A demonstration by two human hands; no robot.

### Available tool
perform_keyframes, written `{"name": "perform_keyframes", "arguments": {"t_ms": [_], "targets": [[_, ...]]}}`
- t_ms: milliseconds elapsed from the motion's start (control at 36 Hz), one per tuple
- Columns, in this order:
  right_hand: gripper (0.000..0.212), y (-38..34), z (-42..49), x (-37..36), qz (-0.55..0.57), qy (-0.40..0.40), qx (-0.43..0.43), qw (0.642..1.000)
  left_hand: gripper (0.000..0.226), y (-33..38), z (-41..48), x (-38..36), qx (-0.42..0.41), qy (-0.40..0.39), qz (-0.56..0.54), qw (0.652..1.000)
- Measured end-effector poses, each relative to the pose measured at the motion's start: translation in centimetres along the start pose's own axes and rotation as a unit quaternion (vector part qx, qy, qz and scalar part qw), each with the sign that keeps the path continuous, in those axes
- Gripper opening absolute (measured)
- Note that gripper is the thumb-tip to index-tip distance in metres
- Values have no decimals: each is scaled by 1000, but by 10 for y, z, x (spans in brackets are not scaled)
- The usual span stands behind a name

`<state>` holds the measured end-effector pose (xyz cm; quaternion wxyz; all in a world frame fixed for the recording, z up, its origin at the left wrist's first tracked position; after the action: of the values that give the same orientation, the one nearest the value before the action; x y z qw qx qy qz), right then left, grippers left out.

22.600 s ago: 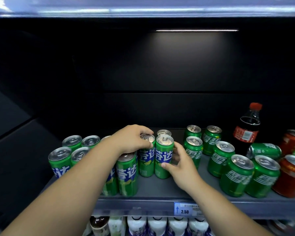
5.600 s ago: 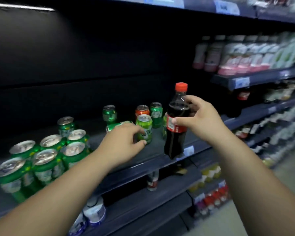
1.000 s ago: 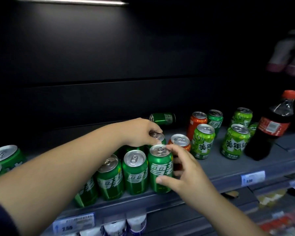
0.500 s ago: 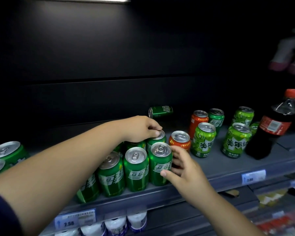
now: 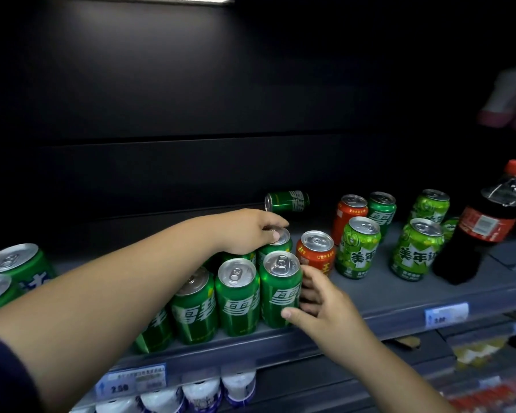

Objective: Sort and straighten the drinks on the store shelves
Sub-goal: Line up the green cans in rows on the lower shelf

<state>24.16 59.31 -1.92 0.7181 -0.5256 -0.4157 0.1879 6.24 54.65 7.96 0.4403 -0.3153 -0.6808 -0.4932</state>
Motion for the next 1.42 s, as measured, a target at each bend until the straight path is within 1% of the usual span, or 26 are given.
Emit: {"name": "perform_keyframes", "arguments": {"t_ms": [83,250,417,556,667,833,1000,1111,1167,1194,1278,1333,1417], "targets": [[67,3,0,1,-13,11,-2,1000,34,1,-1,0,2,0,5,1000],[69,6,-2,5,-23,-7,1,1000,21,4,1,3,5,-14,18,1000],[68,3,1,6,-38,-27,-3,999,21,3,2,2,11,-15,28,999],[67,0,2,1,-39,-29,3,999,31,5,3,-1,13,-8,2,1000],[69,0,4,-1,-45,-42,17,998,36,3,3,1,18,-7,9,1000],[65,2,3,2,-69,-66,36,995,25,2,4,5,27,-22,25,999],[65,2,1,4,-81,-76,57,992,24,4,8,3,40,-27,35,998],[63,3,3,12,-129,-73,71,986,24,6,7,3,47,-23,24,998],[57,5,5,20,-134,-57,67,987,25,8,6,4,45,-10,24,999],[51,6,6,26,-122,-36,61,990,27,9,6,4,46,-4,25,999],[30,5,9,50,-70,70,45,994,40,11,5,5,36,23,33,999],[26,4,11,63,-43,124,40,991,46,14,6,6,20,45,35,998],[25,6,17,76,-38,148,37,988,51,23,9,8,-3,68,28,997]]}}
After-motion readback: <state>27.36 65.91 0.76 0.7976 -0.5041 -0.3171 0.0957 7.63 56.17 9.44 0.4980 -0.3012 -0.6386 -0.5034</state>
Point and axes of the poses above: each hand's wrist, its own z-axis towards the middle knuckle, its own x-axis out of the back of the hand, y = z × x, the point moved 5 cm from there along z, towards the middle knuckle, and after that the axes turned 2 degrees about y, right-handed, at the moved point
